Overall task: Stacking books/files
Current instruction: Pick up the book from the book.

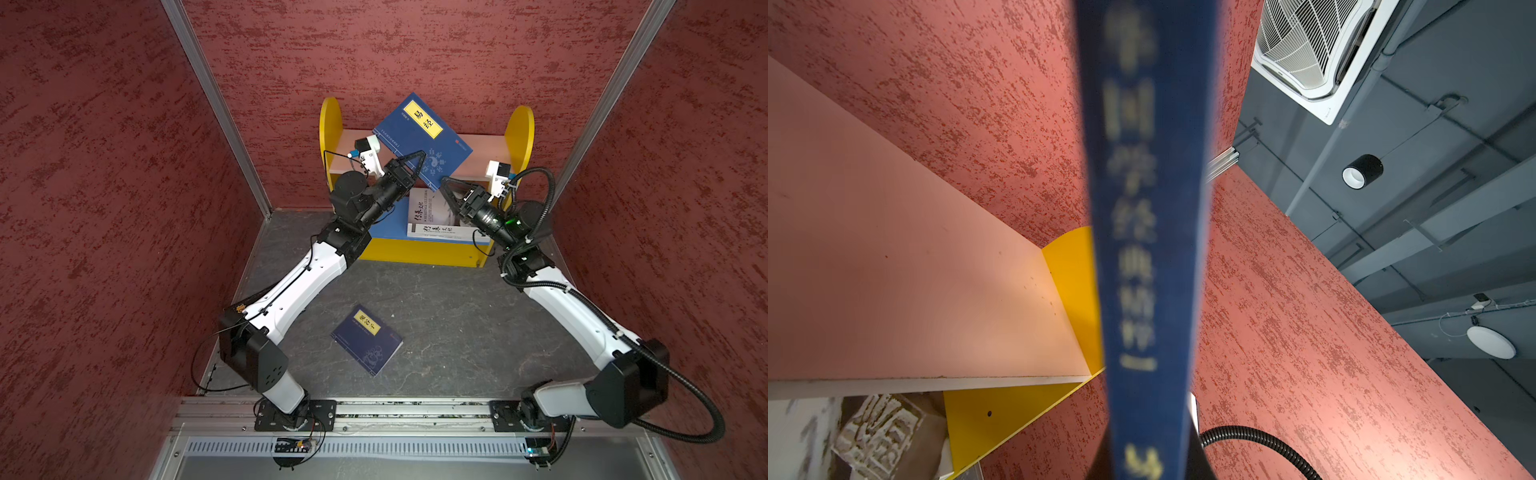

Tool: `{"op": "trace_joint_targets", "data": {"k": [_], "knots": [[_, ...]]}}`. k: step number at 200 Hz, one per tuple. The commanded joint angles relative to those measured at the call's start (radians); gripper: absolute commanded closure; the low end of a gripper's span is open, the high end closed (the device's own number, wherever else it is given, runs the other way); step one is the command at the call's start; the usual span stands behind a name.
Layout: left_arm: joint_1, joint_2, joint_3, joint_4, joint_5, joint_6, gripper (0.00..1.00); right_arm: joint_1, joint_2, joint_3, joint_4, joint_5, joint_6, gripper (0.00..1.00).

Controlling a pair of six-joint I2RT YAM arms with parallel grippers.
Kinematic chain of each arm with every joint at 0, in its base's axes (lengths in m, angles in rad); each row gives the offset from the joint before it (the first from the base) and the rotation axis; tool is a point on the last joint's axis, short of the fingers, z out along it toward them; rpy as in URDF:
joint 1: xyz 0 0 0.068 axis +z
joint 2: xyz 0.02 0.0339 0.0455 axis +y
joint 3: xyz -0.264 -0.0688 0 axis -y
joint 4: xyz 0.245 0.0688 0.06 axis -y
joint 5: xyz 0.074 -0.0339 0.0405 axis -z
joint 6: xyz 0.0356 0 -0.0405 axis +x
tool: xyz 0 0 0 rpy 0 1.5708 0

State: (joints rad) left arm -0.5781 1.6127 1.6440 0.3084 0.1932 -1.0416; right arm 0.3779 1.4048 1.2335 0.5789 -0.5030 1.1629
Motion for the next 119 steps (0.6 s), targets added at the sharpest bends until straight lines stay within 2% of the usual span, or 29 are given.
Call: {"op": "trace_joint_targets", "data": {"k": [1,61,100,119], "knots": [[-0.003,0.009,0.033,0.058,0.027,-0.020,0.98,-0.004,0.016,0.033,0.121,-0.029,0.055,0.41],[-0.002,0.041,0.066,0.041,0.063,-0.034,0.97,-0.004,0.072,0.075,0.150,-0.037,0.077,0.63],[0.021,0.046,0.052,0.028,0.097,-0.044,0.87,-0.009,0.075,0.076,0.143,-0.063,0.056,0.74],[0.034,0.045,0.042,0.014,0.114,-0.054,0.82,-0.017,0.067,0.064,0.138,-0.048,0.050,0.91]]}}
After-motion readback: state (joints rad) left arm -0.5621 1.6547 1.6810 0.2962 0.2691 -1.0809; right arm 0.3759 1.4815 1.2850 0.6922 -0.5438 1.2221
